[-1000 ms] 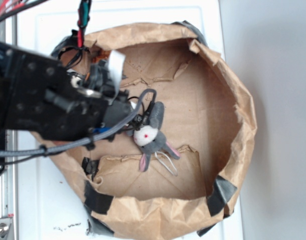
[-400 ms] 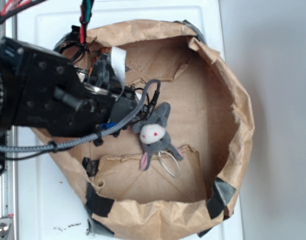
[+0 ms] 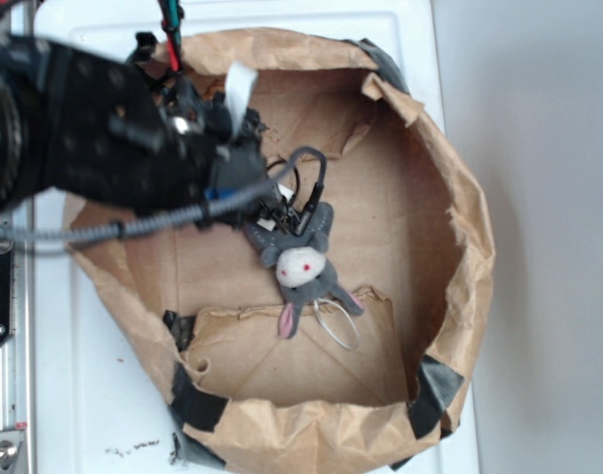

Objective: Grab the shell.

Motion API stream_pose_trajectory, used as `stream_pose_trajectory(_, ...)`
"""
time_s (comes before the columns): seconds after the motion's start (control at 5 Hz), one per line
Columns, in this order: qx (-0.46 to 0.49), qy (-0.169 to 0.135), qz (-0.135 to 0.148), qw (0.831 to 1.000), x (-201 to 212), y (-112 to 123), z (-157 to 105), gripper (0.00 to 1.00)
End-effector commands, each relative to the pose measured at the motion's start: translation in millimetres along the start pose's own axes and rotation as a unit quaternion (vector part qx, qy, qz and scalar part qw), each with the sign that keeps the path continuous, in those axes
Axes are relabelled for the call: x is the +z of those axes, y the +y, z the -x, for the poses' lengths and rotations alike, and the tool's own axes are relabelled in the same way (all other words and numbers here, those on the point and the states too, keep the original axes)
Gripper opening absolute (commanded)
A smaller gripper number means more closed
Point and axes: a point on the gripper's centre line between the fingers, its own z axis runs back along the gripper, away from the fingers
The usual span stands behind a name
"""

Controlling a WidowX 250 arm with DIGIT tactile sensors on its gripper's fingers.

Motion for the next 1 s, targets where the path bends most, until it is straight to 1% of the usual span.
stream_pose_trajectory(0.0, -0.021, -0.024, 0.073, 0.997, 11.9, 2.3, -25.0, 1.0)
stream_pose_trajectory(0.2, -0.014, -0.035, 0.053, 0.998, 6.6, -8.7, -27.5, 1.0)
stream_pose_trajectory(0.6, 0.012, -0.04, 0.042, 0.998, 7.6, -19.4, -37.7, 1.0)
stream_pose_trajectory(0.8, 0.021, -0.058, 0.031, 0.998, -3.9, -22.1, -43.6, 1.0)
